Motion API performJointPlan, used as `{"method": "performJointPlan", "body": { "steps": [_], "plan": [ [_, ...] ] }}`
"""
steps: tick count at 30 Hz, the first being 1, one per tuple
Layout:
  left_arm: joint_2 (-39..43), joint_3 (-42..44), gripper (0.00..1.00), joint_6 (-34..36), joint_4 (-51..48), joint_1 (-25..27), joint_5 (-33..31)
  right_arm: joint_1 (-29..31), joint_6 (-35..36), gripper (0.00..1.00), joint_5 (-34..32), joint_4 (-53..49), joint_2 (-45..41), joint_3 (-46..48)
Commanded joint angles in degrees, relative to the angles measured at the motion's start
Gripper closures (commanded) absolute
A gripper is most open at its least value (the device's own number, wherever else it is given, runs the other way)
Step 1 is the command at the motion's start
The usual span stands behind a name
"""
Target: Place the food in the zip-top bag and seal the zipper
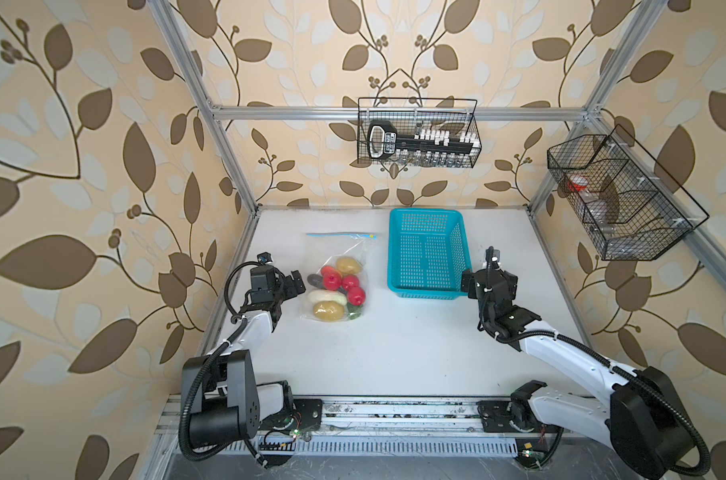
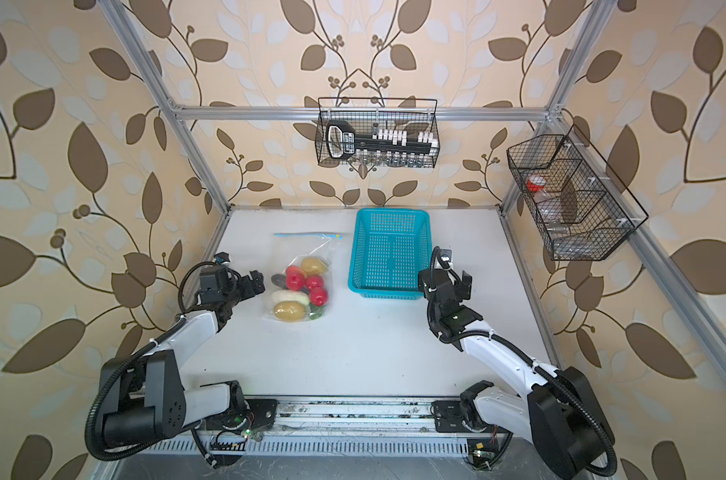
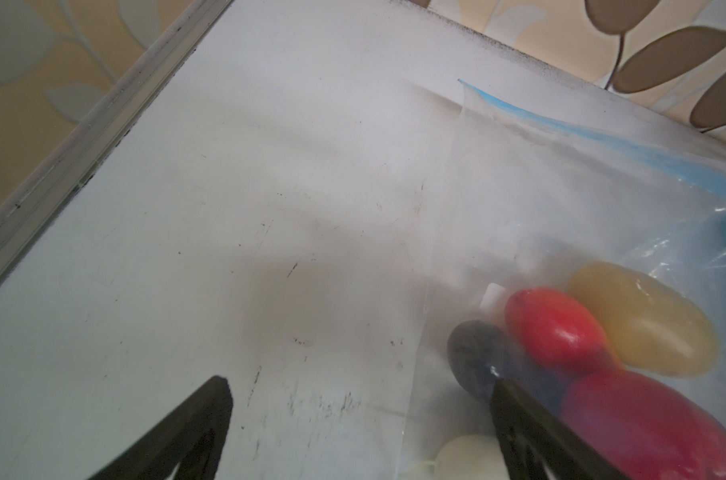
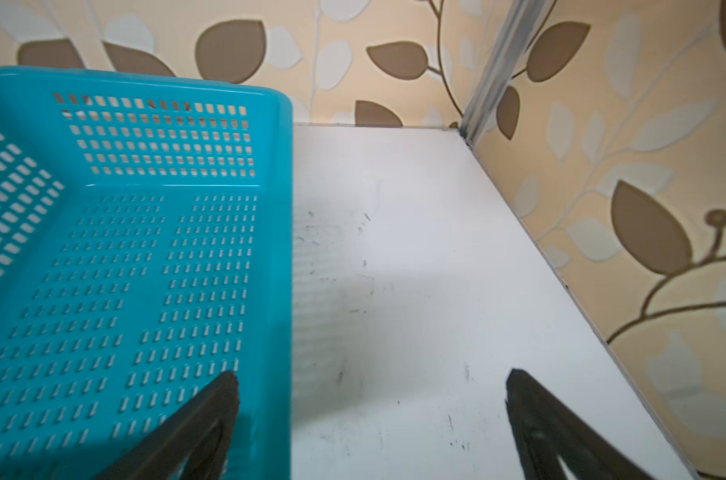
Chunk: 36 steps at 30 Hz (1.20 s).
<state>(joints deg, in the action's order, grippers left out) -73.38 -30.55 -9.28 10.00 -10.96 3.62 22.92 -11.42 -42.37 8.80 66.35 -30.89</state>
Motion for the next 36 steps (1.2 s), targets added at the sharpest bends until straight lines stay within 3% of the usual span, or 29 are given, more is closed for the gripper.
{"method": "performJointPlan", "body": {
  "steps": [1, 7, 15, 18, 20, 22, 23, 26, 30, 33, 35, 36],
  "plan": [
    [-1.80, 0.92, 0.01, 0.31, 7.61, -0.31, -2.08, -2.64, 2.24, 0.00, -3.29, 7.23, 0.36, 2.14],
    [-5.43, 3.43, 0.01, -1.18, 17.22, -0.29, -3.69, -10.75, 4.30, 0.00, -0.79, 19.17, 1.22, 7.68],
    [-8.40, 4.43, 0.01, 0.99, 22.85, 0.56, -2.26, -19.08, 6.56, 0.00, 15.57, 35.37, 1.10, 17.84],
    [-7.50, 6.48, 0.01, 1.28, 25.58, 0.74, -2.23, -21.05, 5.04, 0.00, 18.88, 37.71, 1.23, 18.92],
    [-7.21, 10.14, 0.01, 2.62, 31.23, 2.47, -3.54, -22.84, 3.05, 0.00, 20.38, 40.71, 1.82, 20.55],
    [-13.56, 14.88, 0.01, 6.06, 47.17, 5.85, -5.31, -24.43, 2.06, 0.00, 22.60, 44.50, 2.39, 22.30],
    [-13.91, 15.86, 0.01, 6.26, 50.16, 6.08, -5.05, -24.41, 2.09, 0.00, 22.76, 43.80, 2.00, 22.28],
    [-9.98, 14.04, 0.01, 6.07, 40.23, 6.22, -5.76, -24.41, 3.08, 0.00, 25.08, 46.64, 2.21, 23.60],
    [-11.70, 13.43, 0.01, 5.02, 41.66, 6.22, -7.75, -24.37, 5.69, 0.00, 31.80, 50.40, 4.59, 24.33],
    [-10.81, 12.70, 0.01, 5.19, 38.67, 6.24, -7.39, -24.51, 7.68, 0.00, 38.18, 56.91, 12.22, 23.11],
    [-11.27, 12.95, 0.01, 5.32, 40.06, 6.22, -7.30, -24.42, 8.45, 0.00, 38.79, 49.71, 9.76, 21.65],
    [-11.34, 12.84, 0.01, 5.33, 39.91, 6.22, -7.24, -24.41, 8.61, 0.00, 39.30, 53.45, 10.90, 22.65]
  ]
}}
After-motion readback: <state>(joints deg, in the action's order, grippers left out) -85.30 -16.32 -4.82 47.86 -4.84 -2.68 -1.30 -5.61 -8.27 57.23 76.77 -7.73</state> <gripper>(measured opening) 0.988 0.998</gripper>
